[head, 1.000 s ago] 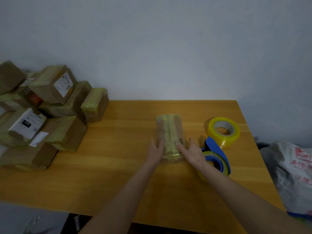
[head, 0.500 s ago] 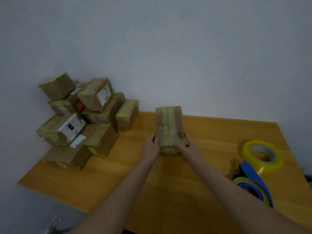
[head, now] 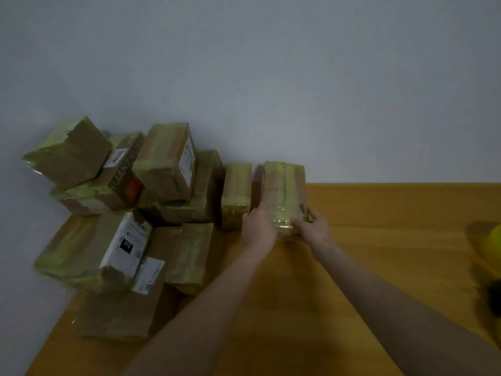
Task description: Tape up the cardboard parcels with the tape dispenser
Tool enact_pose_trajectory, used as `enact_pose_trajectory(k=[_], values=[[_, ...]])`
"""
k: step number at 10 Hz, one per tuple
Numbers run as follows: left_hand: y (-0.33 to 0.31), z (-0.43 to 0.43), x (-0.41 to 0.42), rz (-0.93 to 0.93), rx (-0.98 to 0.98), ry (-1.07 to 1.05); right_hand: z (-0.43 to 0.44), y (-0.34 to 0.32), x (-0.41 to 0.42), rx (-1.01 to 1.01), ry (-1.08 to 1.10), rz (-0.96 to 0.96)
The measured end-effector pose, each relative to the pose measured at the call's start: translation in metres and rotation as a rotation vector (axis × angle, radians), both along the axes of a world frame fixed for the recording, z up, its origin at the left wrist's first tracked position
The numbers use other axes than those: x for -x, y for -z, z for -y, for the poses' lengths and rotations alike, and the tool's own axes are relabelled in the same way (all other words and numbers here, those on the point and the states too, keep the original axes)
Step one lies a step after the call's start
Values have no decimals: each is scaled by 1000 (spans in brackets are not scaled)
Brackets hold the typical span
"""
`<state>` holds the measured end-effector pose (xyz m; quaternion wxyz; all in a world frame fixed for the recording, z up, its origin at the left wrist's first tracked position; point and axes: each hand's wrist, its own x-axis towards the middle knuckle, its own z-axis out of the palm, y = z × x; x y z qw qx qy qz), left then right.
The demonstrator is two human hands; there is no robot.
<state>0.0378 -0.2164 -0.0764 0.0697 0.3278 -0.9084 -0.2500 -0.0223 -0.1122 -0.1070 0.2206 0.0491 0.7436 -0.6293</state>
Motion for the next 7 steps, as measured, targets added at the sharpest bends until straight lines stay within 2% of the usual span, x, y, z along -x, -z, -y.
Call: enact_pose_trajectory(k=[1, 2, 4, 5, 7], values=[[-2, 12, 6, 13, -12, 62, 19, 1, 12, -69, 11, -52], [-4, 21, 5, 2, 14, 131, 39, 5, 16, -193, -61, -71], [-5, 30, 2, -2, 0, 176, 61, 8, 14, -319, -168, -85], [-7, 31, 4, 15, 6, 211, 50, -2, 15, -494, -192, -156], [-16, 21, 20, -33, 118, 306, 12, -26, 27, -608, -128, -273]])
